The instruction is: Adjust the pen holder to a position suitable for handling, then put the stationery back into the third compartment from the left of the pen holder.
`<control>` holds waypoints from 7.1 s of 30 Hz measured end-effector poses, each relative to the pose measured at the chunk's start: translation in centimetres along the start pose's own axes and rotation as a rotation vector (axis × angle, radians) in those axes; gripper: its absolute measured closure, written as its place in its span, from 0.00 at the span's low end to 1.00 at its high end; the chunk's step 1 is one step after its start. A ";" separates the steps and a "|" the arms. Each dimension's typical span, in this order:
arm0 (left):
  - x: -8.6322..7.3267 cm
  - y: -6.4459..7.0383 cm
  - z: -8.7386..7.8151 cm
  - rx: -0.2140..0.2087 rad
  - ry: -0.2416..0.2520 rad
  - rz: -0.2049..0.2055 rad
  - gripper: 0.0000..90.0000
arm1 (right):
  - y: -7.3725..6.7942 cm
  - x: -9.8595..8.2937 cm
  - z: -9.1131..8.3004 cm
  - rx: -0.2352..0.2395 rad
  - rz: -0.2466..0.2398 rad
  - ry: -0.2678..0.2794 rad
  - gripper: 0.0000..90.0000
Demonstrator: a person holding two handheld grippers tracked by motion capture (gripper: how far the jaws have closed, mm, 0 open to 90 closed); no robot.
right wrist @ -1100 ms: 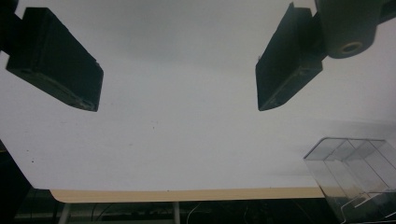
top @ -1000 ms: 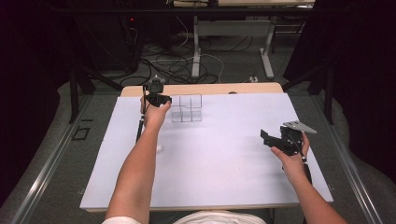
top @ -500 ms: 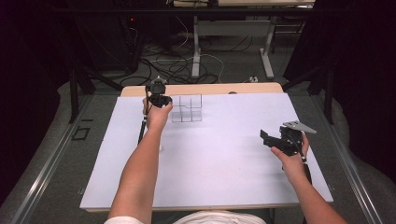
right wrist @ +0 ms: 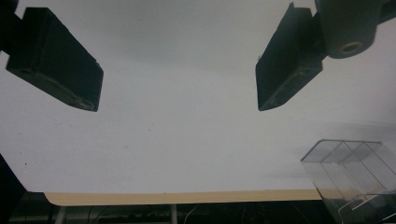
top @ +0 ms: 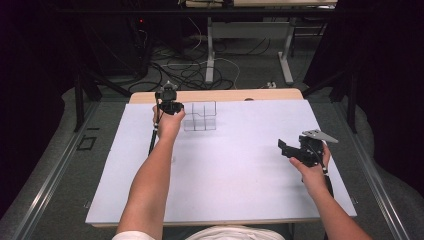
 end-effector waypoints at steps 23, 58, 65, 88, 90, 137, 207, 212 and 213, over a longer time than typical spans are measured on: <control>-2.9 3.1 -0.9 -0.001 -0.051 -0.011 0.98 | 0.1 0.0 -0.2 0.002 0.021 0.001 0.16; -5.4 7.0 -1.5 -0.139 -0.069 0.038 0.88 | -0.1 -0.2 0.0 0.004 0.016 -0.009 0.16; -5.8 6.5 -2.0 -0.171 -0.048 0.054 0.83 | -0.1 -0.1 -0.1 0.002 0.010 -0.005 0.16; -7.6 1.9 -4.7 -0.237 0.065 0.110 0.57 | -1.0 0.0 0.1 -0.004 -0.063 -0.013 0.18; -8.0 1.0 -5.0 -0.231 0.076 0.128 0.54 | -1.1 0.0 0.1 0.000 -0.079 -0.007 0.18; -15.0 -11.9 -7.2 -0.094 0.299 0.166 0.00 | -6.0 1.0 2.3 0.166 -0.191 -0.079 0.21; -15.1 -13.9 -6.9 -0.041 0.328 0.112 0.02 | -33.3 -1.1 10.6 0.353 -1.386 -0.260 0.48; -15.0 -14.3 -6.9 -0.031 0.327 0.107 0.02 | -35.3 -1.1 11.3 0.373 -1.410 -0.257 0.48; -15.0 -14.3 -6.9 -0.030 0.328 0.106 0.02 | -35.7 -1.0 11.3 0.367 -1.422 -0.255 0.48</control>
Point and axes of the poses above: each handheld gripper's, and its own axes: z roughly forward along the jaws, x roughly out of its top, y roughly to its right, the point moved 9 cm from there along z, roughly forward along the jaws, and after that the axes turned 14 degrees about -y, right-handed, at the moved point
